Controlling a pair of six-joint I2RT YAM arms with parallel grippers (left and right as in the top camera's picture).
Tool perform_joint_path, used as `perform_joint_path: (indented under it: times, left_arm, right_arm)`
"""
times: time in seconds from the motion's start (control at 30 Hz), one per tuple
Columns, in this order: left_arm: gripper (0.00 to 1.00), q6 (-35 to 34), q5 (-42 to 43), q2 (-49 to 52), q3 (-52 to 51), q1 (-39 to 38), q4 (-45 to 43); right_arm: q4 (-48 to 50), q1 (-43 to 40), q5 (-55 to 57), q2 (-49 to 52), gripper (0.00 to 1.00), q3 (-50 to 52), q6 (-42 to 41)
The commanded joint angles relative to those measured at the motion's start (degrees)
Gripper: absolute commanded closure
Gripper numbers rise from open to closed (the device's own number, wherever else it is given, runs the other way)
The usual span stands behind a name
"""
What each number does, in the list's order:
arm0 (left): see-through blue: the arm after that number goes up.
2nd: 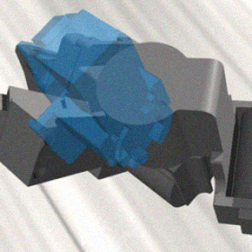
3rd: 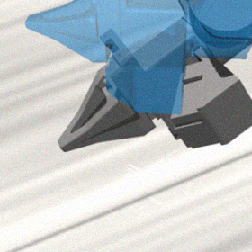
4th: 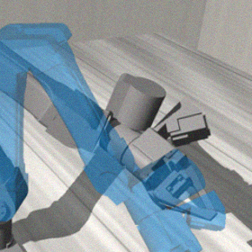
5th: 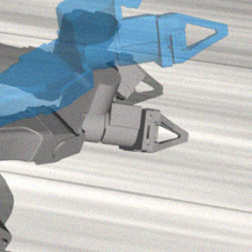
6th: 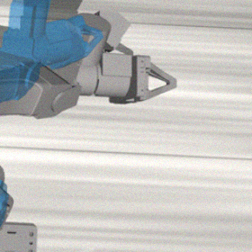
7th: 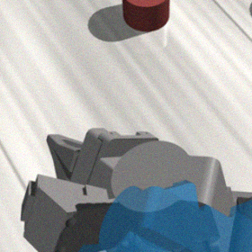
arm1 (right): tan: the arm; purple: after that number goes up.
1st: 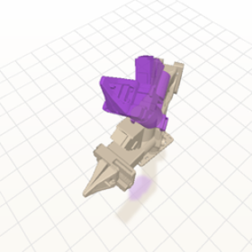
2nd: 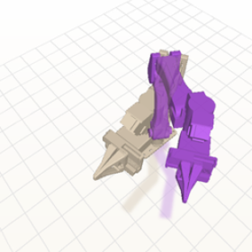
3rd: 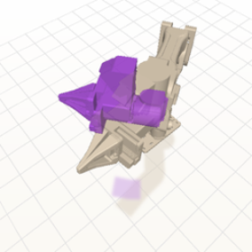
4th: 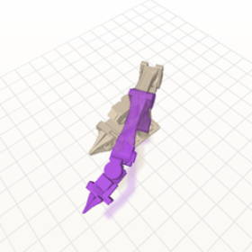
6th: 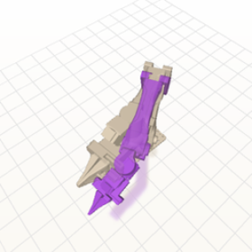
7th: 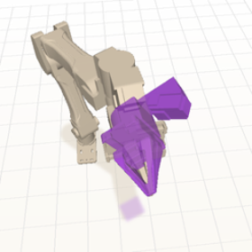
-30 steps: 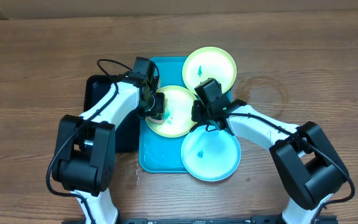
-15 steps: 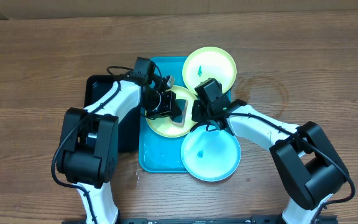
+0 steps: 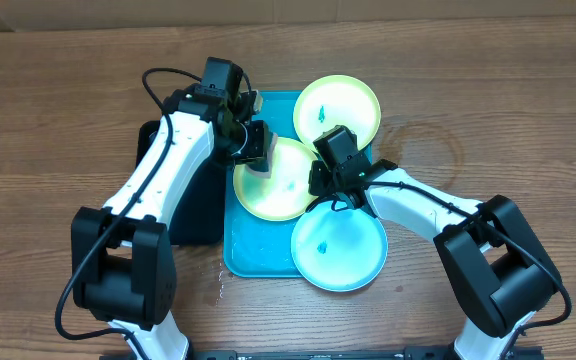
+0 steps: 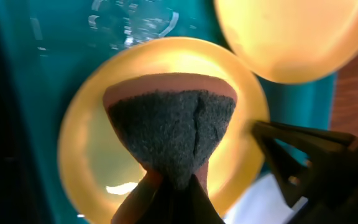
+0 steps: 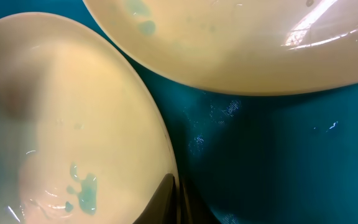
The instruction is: Clean dirty plates on tray and stack at the side
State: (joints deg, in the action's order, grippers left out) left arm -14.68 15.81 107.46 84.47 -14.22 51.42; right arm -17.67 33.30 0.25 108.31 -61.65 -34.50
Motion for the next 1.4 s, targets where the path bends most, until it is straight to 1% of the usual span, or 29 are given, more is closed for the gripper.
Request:
perform_joint_path:
  times: [0.0,0.13,0.27,0.37,0.4,0.57,0.63,0.73,0.8,0.93,1.03,1.1,1.2,1.37]
  left_arm:
    - [0.96,0.1,-7.4,0.7,-2.3,-1.5,-1.7]
    - [0.96,-0.1,-7.5,2.1,-6.5,-1.9,-5.5]
    - [0.96,-3.3,-12.0,4.1,-10.1,-1.9,-7.7]
    - [0.96,-3.3,-11.1,6.3,-11.4,-1.9,-9.3]
    - [0.96,-3.1,-9.8,7.4,-11.4,-1.9,-9.4]
    - [0.96,2.3,10.1,10.2,-11.4,-1.9,-11.1]
    - [0.96,2.9,16.1,10.1,-11.2,-1.9,-11.6]
    - [0.96,2.9,21.2,9.3,-9.3,-1.5,-10.7]
    - [0.96,2.9,22.6,8.2,-7.5,-1.1,-9.2]
    - [0.96,4.1,22.4,4.1,-3.4,-0.5,-5.7]
    - [0.96,4.2,19.5,0.3,-1.3,-0.3,-4.3]
    - [0.96,4.2,15.9,-2.1,-1.0,-0.3,-4.0]
    - [0.96,3.9,8.3,-4.2,-1.0,-0.6,-3.1]
    - [0.96,3.9,-1.4,-3.0,-2.3,-2.0,-3.0]
  right_arm:
    - [-0.2,-0.2,-0.3,-0.2,0.96,-0.6,0.0]
    - [-0.2,-0.2,-0.3,-0.2,0.96,-0.6,0.0]
    - [-0.2,-0.2,-0.3,-0.2,0.96,-0.6,0.0]
    - [-0.2,-0.2,-0.3,-0.2,0.96,-0.6,0.0]
    - [-0.2,-0.2,-0.3,-0.2,0.96,-0.6,0.0]
    - [-0.2,-0.2,-0.3,-0.2,0.96,-0.6,0.0]
    - [-0.2,-0.2,-0.3,-0.2,0.96,-0.6,0.0]
    - [-0.2,-0.2,-0.3,-0.2,0.96,-0.6,0.0]
    - [-0.2,-0.2,-0.3,-0.2,0.96,-0.6,0.0]
    - [-0.2,-0.2,-0.3,-0.2,0.96,-0.6,0.0]
    - [-0.2,-0.2,-0.3,-0.2,0.96,-0.6,0.0]
    - [-0.2,-0.2,-0.3,-0.2,0.96,-0.6,0.0]
    - [-0.2,-0.2,-0.3,-0.2,0.96,-0.6,0.0]
    - [-0.2,-0.2,-0.3,-0.2,0.96,-0.6,0.0]
